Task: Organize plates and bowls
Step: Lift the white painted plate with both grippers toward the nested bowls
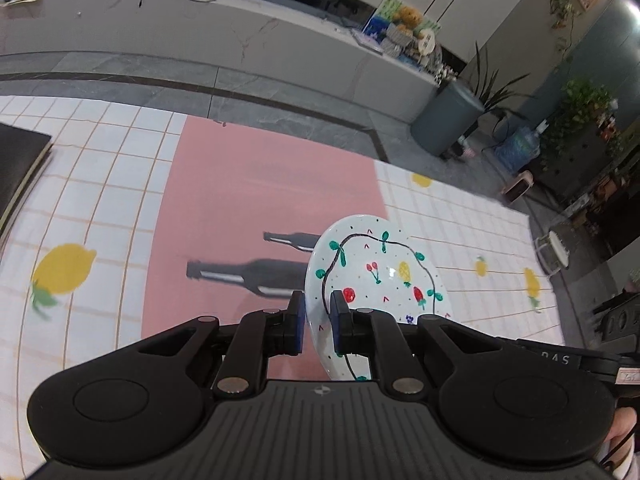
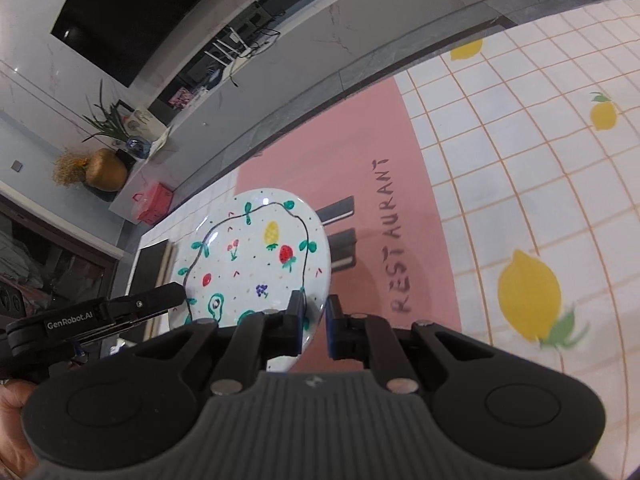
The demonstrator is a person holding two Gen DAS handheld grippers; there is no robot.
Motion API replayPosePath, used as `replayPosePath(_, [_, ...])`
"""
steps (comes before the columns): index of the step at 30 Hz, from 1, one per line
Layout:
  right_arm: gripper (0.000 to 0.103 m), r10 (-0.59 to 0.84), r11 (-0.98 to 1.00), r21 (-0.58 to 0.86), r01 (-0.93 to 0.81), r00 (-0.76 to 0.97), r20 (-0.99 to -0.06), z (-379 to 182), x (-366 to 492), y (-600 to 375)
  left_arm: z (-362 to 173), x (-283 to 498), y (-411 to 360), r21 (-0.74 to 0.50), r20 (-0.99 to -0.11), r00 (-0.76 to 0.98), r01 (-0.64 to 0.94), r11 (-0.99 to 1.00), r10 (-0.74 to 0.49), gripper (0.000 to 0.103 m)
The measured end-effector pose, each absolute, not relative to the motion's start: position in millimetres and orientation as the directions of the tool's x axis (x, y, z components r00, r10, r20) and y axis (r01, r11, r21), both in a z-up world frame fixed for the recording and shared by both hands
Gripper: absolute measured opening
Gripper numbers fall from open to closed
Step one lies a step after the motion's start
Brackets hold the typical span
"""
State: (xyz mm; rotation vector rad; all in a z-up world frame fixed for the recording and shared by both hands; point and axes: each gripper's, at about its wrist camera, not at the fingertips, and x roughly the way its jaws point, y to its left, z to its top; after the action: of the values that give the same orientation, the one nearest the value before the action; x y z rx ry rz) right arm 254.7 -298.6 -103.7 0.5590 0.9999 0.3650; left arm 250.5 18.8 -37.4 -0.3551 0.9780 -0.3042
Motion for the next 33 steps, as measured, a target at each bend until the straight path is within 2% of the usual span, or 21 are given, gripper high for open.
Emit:
replayPosePath(10, [0.01, 0.531, 0.791, 0.61, -0.034, 0.535, -0.658, -80, 180, -332, -6, 166, -10, -0.457, -0.7, 0.588, 0.068, 0.887, -0.405, 0.014])
replayPosePath(16, [0.01, 0.5, 0.806, 0.592, -0.021, 0.56, -0.661, -74, 135, -355, -7, 120, -31, -0.503, -0.671, 0.605, 0.056, 0.863, -0.43, 0.014])
replayPosePath(21, [0.01, 0.456, 0.832, 0.555, 0.006, 0.563, -0.689, -84, 107, -371, -26, 90, -47, -0.529, -0.667, 0.596, 0.043, 0.847, -0.447, 0.014])
replayPosePath(27, [0.009, 0.438, 0.842, 0.539, 0.032, 0.543, -0.717, -109, 82, -382, -67, 72, -52, -0.553, -0.704, 0.55, -0.027, 0.832, -0.45, 0.014])
replayPosePath(33, [0.009, 0.402, 0.872, 0.488, 0.037, 0.515, -0.757, -130, 79, -380, -90, 65, -65, -0.508, -0.739, 0.534, -0.041, 0.861, -0.41, 0.014])
